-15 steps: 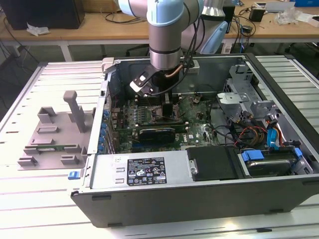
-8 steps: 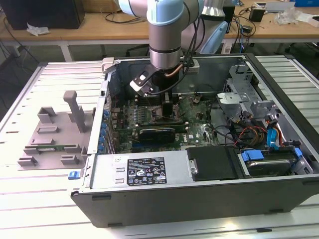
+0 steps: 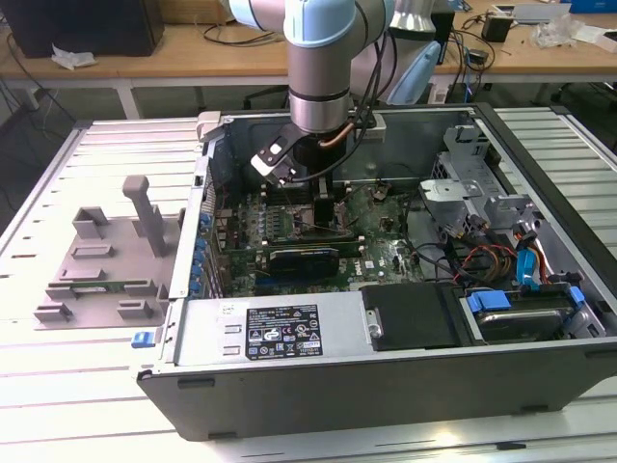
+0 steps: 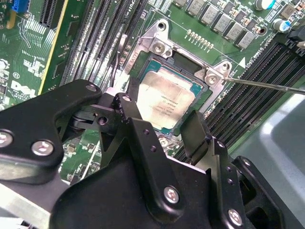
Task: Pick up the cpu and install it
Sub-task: 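Place the cpu into insertion slot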
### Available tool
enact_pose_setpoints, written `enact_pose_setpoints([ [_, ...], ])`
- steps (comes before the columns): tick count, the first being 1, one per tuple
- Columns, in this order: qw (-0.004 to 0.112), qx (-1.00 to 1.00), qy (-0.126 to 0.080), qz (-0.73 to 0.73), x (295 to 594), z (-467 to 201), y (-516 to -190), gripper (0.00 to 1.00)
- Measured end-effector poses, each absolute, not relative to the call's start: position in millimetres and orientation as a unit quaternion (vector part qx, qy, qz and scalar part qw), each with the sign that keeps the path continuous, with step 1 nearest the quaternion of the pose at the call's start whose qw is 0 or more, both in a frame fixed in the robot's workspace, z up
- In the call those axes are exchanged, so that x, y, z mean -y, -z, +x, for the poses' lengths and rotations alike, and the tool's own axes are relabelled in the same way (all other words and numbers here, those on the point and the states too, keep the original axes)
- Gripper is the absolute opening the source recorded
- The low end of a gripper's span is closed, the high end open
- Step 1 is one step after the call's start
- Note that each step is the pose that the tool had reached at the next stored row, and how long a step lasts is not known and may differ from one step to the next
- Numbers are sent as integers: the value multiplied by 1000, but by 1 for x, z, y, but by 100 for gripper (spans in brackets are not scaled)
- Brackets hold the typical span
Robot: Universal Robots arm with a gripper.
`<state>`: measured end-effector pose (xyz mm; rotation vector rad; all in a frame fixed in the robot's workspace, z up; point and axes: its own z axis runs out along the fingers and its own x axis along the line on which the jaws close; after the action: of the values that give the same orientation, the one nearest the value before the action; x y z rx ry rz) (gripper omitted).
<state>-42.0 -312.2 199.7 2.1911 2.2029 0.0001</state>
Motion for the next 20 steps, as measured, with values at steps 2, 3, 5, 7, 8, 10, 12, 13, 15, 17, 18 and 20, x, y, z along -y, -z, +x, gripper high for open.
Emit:
enact_pose_setpoints([
  [2, 17, -709, 0, 705, 312, -42, -199, 62],
  [3, 17, -709, 0, 705, 312, -42, -199, 62],
  [5, 17, -709, 0, 705, 312, -42, -199, 62],
  [7, 17, -709, 0, 705, 312, -42, -199, 62],
  [8, 17, -709, 0, 705, 312, -42, -199, 62],
  [10, 17, -709, 0, 705, 312, -42, -199, 62],
  [12, 17, -709, 0, 705, 312, -42, -199, 62],
  [13, 17, -709, 0, 705, 312, -42, -199, 62],
  [15, 17, -709, 0, 705, 312, -42, -198, 62],
  [17, 17, -709, 0, 705, 312, -42, -198, 62],
  [18, 17, -709, 0, 705, 312, -42, -198, 62],
  [20, 17, -709, 0, 705, 312, -42, -198, 62],
])
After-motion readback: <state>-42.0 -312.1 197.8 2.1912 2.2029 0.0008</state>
